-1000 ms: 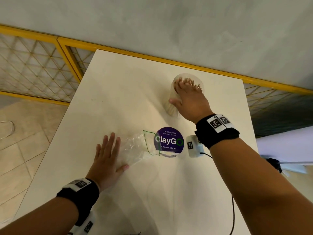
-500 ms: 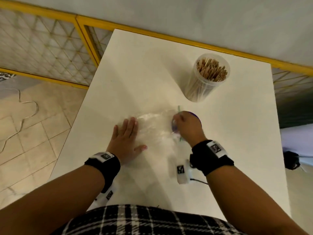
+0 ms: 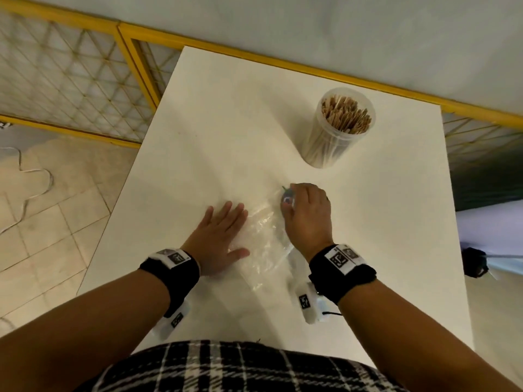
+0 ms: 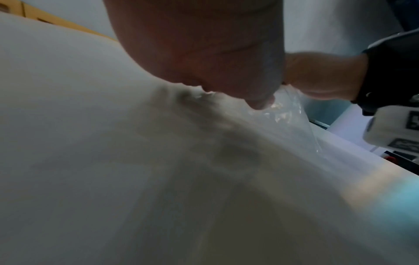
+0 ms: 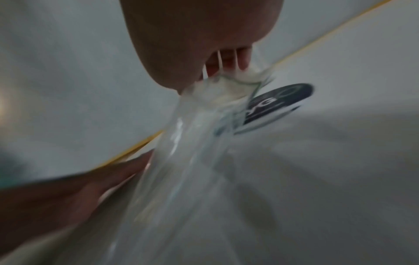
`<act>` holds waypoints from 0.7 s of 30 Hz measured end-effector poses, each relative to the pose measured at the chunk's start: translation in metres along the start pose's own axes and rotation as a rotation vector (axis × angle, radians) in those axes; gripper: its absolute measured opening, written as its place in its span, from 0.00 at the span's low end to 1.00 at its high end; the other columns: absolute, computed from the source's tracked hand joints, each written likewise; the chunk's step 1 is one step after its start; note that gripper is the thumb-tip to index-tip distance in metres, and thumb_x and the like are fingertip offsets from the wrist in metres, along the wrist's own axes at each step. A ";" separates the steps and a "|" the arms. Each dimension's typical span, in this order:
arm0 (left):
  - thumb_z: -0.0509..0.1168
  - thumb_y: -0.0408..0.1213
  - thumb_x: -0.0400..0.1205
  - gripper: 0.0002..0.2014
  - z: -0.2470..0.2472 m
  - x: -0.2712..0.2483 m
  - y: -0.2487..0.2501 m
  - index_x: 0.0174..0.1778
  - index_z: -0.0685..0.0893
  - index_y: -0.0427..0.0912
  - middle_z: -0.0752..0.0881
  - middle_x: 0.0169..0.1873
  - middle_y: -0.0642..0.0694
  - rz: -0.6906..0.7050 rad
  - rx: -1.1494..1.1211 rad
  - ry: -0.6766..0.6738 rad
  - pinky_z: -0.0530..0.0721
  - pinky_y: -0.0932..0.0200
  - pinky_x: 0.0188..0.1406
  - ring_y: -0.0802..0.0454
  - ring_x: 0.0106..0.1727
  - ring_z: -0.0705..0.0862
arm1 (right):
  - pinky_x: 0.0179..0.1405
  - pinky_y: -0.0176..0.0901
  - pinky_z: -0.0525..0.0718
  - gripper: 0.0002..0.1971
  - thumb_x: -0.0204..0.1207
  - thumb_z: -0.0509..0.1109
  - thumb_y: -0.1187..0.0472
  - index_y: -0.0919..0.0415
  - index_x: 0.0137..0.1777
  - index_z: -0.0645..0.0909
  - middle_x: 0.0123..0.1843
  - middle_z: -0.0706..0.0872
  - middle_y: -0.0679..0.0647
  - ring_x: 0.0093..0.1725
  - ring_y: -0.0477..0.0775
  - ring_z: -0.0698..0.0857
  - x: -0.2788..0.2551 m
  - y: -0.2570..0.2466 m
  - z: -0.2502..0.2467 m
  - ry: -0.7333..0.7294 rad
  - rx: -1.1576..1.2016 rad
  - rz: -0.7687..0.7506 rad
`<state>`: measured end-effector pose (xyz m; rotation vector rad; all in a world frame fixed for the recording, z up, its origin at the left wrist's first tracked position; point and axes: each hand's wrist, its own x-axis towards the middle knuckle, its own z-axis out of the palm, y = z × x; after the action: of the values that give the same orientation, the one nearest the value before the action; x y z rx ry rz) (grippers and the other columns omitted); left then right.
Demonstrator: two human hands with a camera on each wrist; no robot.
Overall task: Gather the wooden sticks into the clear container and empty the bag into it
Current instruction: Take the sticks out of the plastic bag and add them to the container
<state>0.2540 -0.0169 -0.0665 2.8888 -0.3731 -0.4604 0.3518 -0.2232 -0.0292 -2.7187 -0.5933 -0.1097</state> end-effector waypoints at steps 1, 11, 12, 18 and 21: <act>0.35 0.73 0.75 0.46 0.005 -0.002 0.002 0.83 0.44 0.44 0.42 0.83 0.47 -0.034 0.006 -0.034 0.42 0.35 0.80 0.42 0.83 0.41 | 0.66 0.61 0.75 0.24 0.78 0.62 0.50 0.64 0.69 0.78 0.66 0.82 0.65 0.66 0.69 0.78 -0.010 -0.010 0.005 -0.024 0.010 -0.145; 0.39 0.75 0.71 0.49 0.012 -0.008 0.010 0.78 0.28 0.50 0.27 0.79 0.53 -0.160 -0.004 -0.058 0.26 0.41 0.76 0.48 0.80 0.26 | 0.81 0.70 0.50 0.44 0.74 0.29 0.26 0.51 0.85 0.47 0.87 0.45 0.56 0.86 0.64 0.45 -0.035 0.058 0.017 -0.540 -0.246 -0.026; 0.38 0.75 0.70 0.48 0.010 -0.008 0.011 0.78 0.28 0.49 0.27 0.80 0.52 -0.158 -0.009 -0.060 0.27 0.40 0.76 0.47 0.80 0.26 | 0.80 0.70 0.49 0.47 0.72 0.26 0.26 0.53 0.85 0.48 0.87 0.46 0.57 0.86 0.65 0.46 -0.030 0.062 0.010 -0.540 -0.249 0.034; 0.32 0.74 0.69 0.49 0.006 -0.007 0.012 0.80 0.31 0.46 0.28 0.80 0.49 -0.291 -0.024 -0.066 0.31 0.37 0.77 0.43 0.81 0.29 | 0.81 0.65 0.55 0.37 0.80 0.51 0.39 0.63 0.82 0.61 0.85 0.59 0.65 0.84 0.67 0.57 -0.049 0.021 -0.004 -0.373 -0.153 -0.203; 0.31 0.75 0.68 0.50 0.002 -0.007 0.006 0.80 0.31 0.46 0.27 0.80 0.50 -0.308 -0.022 -0.091 0.31 0.37 0.76 0.43 0.81 0.29 | 0.83 0.65 0.52 0.39 0.81 0.44 0.34 0.59 0.85 0.53 0.86 0.53 0.59 0.86 0.61 0.52 -0.065 0.005 0.002 -0.506 -0.136 -0.249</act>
<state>0.2451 -0.0207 -0.0652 2.9192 0.0670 -0.6411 0.2943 -0.2519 -0.0427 -2.7935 -1.0990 0.5083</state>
